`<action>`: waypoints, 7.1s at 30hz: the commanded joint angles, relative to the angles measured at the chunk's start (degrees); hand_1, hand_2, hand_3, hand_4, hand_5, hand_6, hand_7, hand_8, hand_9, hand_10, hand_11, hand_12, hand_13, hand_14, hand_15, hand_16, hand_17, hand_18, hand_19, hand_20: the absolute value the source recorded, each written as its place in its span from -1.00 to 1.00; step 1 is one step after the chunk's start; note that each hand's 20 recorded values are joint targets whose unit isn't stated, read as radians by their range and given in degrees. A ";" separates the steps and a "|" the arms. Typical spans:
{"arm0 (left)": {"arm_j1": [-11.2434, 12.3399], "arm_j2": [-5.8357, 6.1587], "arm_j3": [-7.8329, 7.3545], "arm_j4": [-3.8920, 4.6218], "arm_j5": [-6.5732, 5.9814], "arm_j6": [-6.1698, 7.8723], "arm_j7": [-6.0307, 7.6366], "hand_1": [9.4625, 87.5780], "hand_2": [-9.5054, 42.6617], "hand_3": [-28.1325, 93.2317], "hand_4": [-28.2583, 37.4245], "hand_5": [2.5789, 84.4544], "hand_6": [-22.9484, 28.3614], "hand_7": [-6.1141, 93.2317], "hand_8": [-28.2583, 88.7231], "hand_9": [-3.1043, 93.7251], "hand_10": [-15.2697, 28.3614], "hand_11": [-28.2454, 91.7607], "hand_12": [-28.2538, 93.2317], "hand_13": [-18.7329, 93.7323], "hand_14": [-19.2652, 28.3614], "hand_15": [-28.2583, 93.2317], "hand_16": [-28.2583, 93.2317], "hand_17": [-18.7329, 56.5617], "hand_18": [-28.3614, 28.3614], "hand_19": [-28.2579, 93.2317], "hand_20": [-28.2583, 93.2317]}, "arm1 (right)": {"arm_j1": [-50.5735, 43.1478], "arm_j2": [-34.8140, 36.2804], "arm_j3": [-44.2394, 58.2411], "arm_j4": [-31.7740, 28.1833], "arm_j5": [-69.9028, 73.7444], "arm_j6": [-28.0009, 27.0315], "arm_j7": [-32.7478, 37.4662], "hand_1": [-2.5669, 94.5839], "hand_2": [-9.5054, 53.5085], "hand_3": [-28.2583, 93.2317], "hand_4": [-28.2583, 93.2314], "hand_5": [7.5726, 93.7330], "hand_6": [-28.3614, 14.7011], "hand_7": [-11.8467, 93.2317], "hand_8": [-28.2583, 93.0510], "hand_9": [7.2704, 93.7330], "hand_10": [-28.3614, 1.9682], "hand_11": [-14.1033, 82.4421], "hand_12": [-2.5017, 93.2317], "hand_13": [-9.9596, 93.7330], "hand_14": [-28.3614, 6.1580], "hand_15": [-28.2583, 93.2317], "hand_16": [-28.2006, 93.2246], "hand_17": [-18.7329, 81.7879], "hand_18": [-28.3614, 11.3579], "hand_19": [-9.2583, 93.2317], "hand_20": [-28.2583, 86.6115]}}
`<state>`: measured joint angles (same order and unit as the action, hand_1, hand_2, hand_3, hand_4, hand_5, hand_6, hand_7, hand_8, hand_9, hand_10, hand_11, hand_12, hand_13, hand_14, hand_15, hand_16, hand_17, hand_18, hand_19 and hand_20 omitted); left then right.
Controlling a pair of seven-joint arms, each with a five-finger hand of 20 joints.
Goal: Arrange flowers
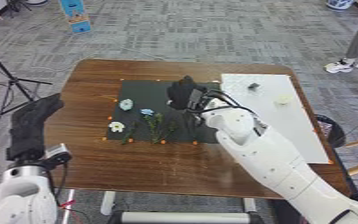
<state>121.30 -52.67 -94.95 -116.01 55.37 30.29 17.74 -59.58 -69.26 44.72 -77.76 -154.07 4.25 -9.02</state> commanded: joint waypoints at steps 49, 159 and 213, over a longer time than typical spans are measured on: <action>-8.96 17.00 1.04 1.17 0.45 -11.06 -2.79 -0.49 0.23 0.64 -1.00 0.23 0.02 -0.55 -0.68 0.16 0.31 -0.20 -0.38 0.06 0.34 -0.32 -0.58 -0.22 0.27 -0.43 -0.26 | 4.06 13.24 -2.66 -11.41 12.84 -2.70 5.06 -0.44 -0.86 0.56 -0.80 0.54 0.41 -0.35 -0.71 0.80 0.04 0.04 -0.33 0.63 -0.08 0.62 0.16 0.04 -0.90 0.73 0.62; -2.36 9.85 -3.19 -2.90 0.21 -9.01 -2.19 -0.52 -0.14 0.65 -0.94 0.19 -0.01 -0.52 -0.68 0.13 0.29 -0.18 -0.36 0.04 0.41 -0.26 -0.54 -0.35 0.46 -0.32 -0.24 | 7.74 18.28 -4.26 -8.02 9.97 6.25 -6.64 0.41 -0.88 0.28 -0.93 0.59 0.43 -0.28 -0.55 0.89 0.37 -0.44 -0.28 0.73 0.34 0.47 0.20 0.14 -0.67 0.71 0.64; -4.35 9.46 -1.34 -2.34 0.96 -10.64 -2.99 -0.54 -0.19 0.67 -0.94 0.19 -0.02 -0.52 -0.68 0.12 0.28 -0.19 -0.37 0.02 0.41 -0.27 -0.53 -0.38 0.45 -0.33 -0.24 | 5.34 10.54 3.71 -1.34 4.56 -3.75 -4.19 -0.23 -1.00 0.54 -0.82 0.25 0.45 -0.32 -0.76 0.64 0.21 -0.43 -0.61 0.63 0.12 0.61 0.17 0.06 -0.82 0.73 0.66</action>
<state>115.85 -42.64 -95.34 -117.76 56.12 20.28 14.84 -56.70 -62.04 47.19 -75.24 -151.60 1.02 -15.71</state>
